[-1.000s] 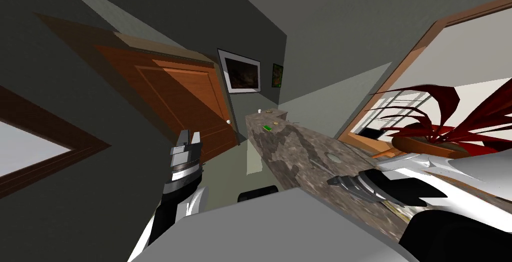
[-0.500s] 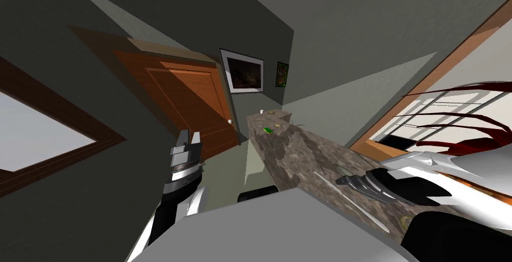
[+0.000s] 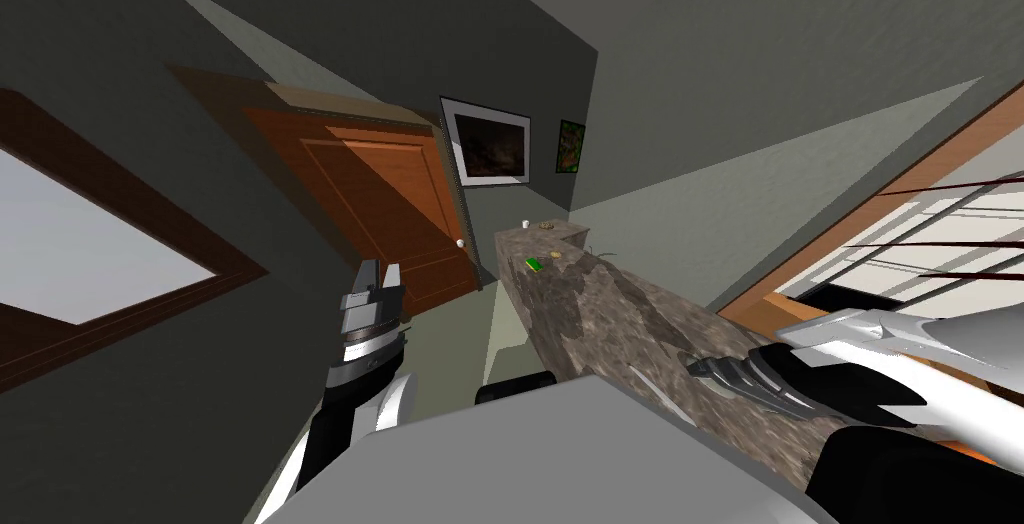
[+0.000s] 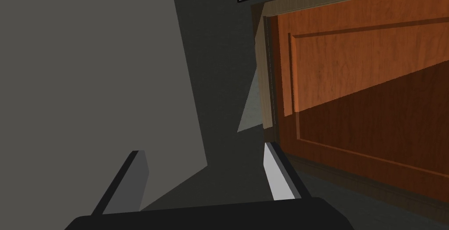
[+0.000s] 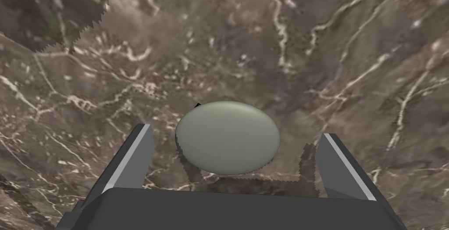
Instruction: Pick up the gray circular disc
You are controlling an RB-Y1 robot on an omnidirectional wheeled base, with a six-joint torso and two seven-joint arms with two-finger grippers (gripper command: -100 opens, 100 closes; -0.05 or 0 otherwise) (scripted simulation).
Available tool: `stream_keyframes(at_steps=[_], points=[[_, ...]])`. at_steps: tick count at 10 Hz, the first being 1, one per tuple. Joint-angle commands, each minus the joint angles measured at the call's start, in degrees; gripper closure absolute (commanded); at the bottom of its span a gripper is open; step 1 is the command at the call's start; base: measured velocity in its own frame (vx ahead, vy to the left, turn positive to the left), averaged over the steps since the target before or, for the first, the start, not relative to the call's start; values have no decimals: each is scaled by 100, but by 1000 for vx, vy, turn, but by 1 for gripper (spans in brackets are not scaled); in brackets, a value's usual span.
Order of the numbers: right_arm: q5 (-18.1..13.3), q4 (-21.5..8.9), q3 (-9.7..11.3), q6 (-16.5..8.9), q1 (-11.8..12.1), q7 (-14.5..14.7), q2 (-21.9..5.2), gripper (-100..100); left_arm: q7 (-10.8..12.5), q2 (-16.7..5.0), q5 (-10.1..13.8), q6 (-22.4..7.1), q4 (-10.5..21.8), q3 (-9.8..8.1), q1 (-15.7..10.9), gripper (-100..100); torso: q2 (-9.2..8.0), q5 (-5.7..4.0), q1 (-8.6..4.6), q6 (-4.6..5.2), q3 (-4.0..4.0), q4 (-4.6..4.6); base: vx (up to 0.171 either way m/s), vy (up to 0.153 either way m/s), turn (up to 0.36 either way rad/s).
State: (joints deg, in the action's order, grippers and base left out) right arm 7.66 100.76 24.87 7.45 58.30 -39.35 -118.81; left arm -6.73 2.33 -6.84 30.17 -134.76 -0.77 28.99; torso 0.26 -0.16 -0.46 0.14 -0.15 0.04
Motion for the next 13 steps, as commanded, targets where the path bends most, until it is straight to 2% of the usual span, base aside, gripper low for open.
stream_keyframes(at_steps=[1, 2, 3, 7, 8, 10, 11, 12, 13], points=[[0, 0, 0, 0, 0, 0, 0, -100, 0, 0, 0, 0, 0, 0, 0, 0, 0, 0, 0, 0, 0, 0, -7, -2, 21], [-2, -1, -10, -12, 10, -5, 2, 0, 0, 1, 0, 0, 0, 1, 0, 0, -16, 9, 33, 1, 9, -4, 0, 0, 0], [-52, -50, 10, -44, 30, 71, 182, -100, 0, 1, 0, 0, 0, 1, -1, 0, -21, 12, 43, 1, 13, -6, 20, 1, 54], [-176, -173, 59, -128, 82, 260, 634, -100, 0, 1, 0, 0, 0, 1, 0, 0, -10, 12, 44, 1, 7, -3, 37, -2, 56], [-176, -173, 59, -128, 82, 260, 634, -100, 0, 1, 0, 0, 0, 1, 0, 0, -12, 12, 44, 0, 7, -3, 12, 2, 6], [-251, -246, 89, -178, 114, 374, 905, -100, 0, 1, 0, 0, 0, 1, 0, 0, -16, 13, 46, 1, 10, -5, 28, 4, 61], [-290, -265, 18, -131, 167, 285, 849, -100, 0, 1, 0, 0, 0, 1, 0, 0, -13, 14, 48, 0, 8, -4, 15, 3, 10], [-290, -265, 27, -138, 163, 303, 860, 100, 0, 1, 0, 0, 0, 1, 0, 0, -16, 14, 48, 1, 10, -4, 0, 0, 0], [-290, -270, 29, -142, 167, 300, 858, 100, 0, 1, 0, 0, 0, 1, 0, 0, -19, 11, 49, -3, 12, -7, 0, 0, 0]])
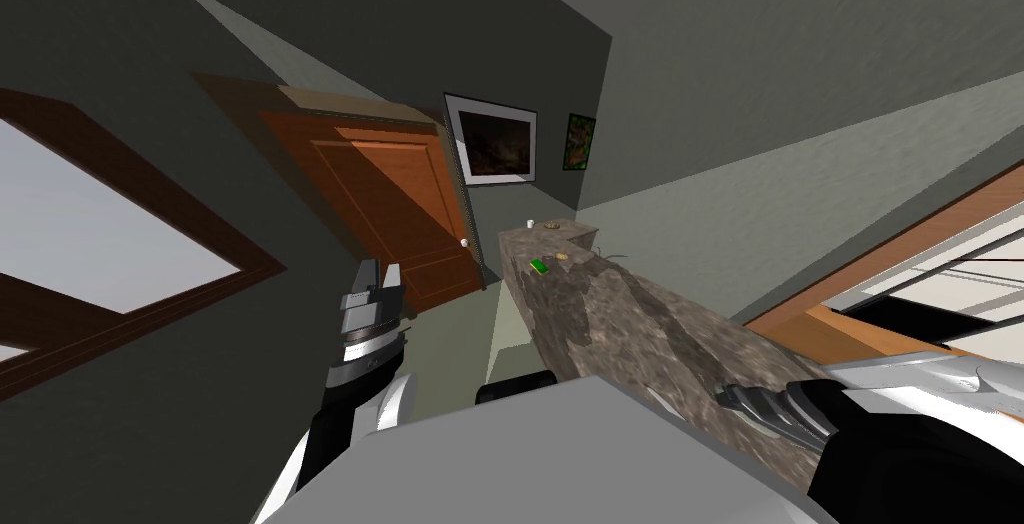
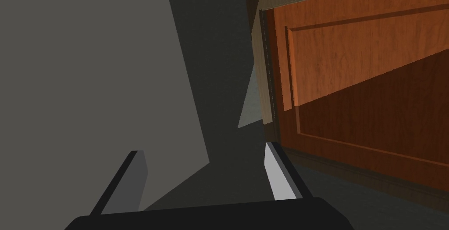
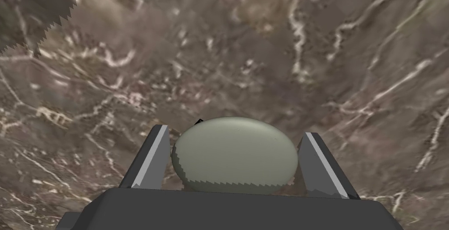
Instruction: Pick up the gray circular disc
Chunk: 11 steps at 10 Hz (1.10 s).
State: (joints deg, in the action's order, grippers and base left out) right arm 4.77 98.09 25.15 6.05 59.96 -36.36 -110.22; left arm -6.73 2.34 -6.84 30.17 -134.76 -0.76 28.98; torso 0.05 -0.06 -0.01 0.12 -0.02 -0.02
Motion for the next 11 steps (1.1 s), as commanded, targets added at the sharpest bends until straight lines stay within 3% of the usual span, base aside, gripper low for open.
stream_keyframes(at_steps=[1, 3, 4, 5, 6, 8, 11], points=[[0, 0, 0, 0, 0, 0, 0, 100, 0, 0, 0, 0, 0, 0, 0, 0, 0, 0, 0, 0, 0, 0, 0, 0, 0], [-1, 1, -1, 1, -1, 1, 0, 100, 0, 0, 0, 0, 0, 0, 0, 0, 0, 0, -1, 1, 0, 0, 0, 0, 0], [-1, 1, -1, 1, -1, 1, 0, 0, 0, 0, 0, 0, 0, 0, 0, 0, -1, 0, -1, 1, 0, 0, 0, 0, 0], [114, 94, 31, 12, -83, -40, -225, 100, 0, 0, 0, 0, 0, 0, 0, 0, -1, 0, -1, 1, 0, 0, -27, -3, -90], [432, 94, 31, 12, -83, 212, -225, 100, 0, 0, 0, 0, 0, 0, 0, 0, -8, 3, 1, 4, 4, -1, -30, -2, -42], [114, 94, 31, 12, -83, -40, -225, 100, 0, 0, 0, 0, 0, 0, 0, 0, -8, 0, -2, 1, 5, -2, -8, -2, 0], [238, 217, -18, 96, -136, -229, -677, 100, 0, 0, 0, 0, 0, 0, 0, 0, -8, 4, 3, 3, 5, -2, -26, 2, -50]])
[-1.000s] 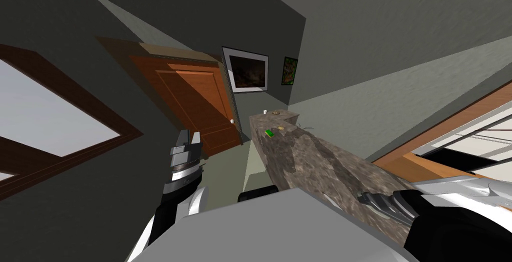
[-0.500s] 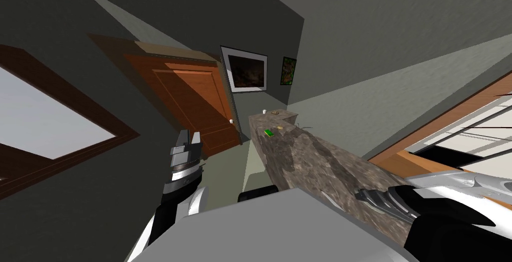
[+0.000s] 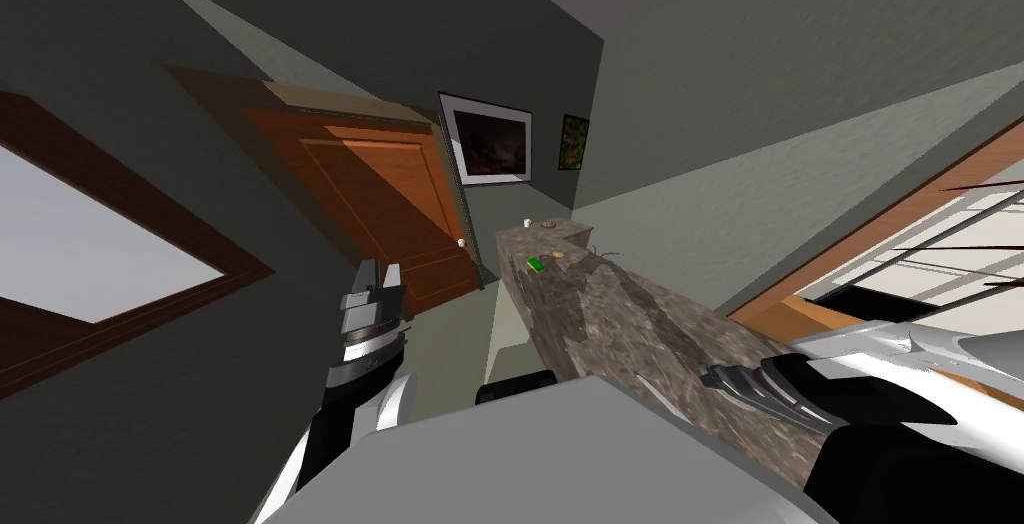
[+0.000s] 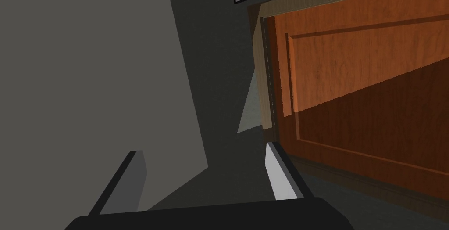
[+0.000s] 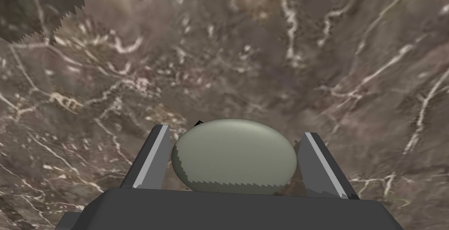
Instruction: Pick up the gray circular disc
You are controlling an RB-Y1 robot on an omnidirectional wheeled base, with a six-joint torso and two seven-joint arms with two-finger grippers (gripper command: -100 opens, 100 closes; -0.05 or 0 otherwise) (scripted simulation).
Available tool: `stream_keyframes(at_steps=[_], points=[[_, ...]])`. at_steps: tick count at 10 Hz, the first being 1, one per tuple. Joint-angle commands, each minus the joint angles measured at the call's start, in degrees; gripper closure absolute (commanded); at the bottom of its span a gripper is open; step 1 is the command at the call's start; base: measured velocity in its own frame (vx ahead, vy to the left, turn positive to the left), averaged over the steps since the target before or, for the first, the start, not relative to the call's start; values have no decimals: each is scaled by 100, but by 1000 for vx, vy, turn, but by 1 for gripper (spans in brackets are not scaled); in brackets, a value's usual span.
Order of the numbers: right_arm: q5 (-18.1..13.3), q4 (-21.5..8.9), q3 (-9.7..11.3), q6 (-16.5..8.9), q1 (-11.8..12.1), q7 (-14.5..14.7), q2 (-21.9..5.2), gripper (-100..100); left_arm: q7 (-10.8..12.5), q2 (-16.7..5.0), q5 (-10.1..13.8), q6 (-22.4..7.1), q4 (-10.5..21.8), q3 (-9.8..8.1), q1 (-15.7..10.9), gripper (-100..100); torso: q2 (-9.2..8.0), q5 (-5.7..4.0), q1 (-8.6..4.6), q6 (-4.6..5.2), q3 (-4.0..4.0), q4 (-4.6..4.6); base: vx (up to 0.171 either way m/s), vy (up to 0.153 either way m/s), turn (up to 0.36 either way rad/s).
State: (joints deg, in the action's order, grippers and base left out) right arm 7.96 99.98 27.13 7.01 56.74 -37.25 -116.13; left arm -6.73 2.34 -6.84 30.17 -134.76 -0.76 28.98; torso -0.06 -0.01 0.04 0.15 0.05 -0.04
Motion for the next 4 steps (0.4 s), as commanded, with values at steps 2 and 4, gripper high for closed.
stream_keyframes(at_steps=[2, 4], points=[[-56, 52, -225, 17, 175, -177, -176, 100, 0, 0, 0, 0, 0, 0, 0, 0, -2, -2, -1, 1, 1, 0, -30, 1, -46], [-57, 25, -200, 25, 165, -145, -136, 0, 0, 0, 0, 0, 0, 0, 0, 0, 3, -3, -3, 1, -1, 0, -6, 0, -2]])
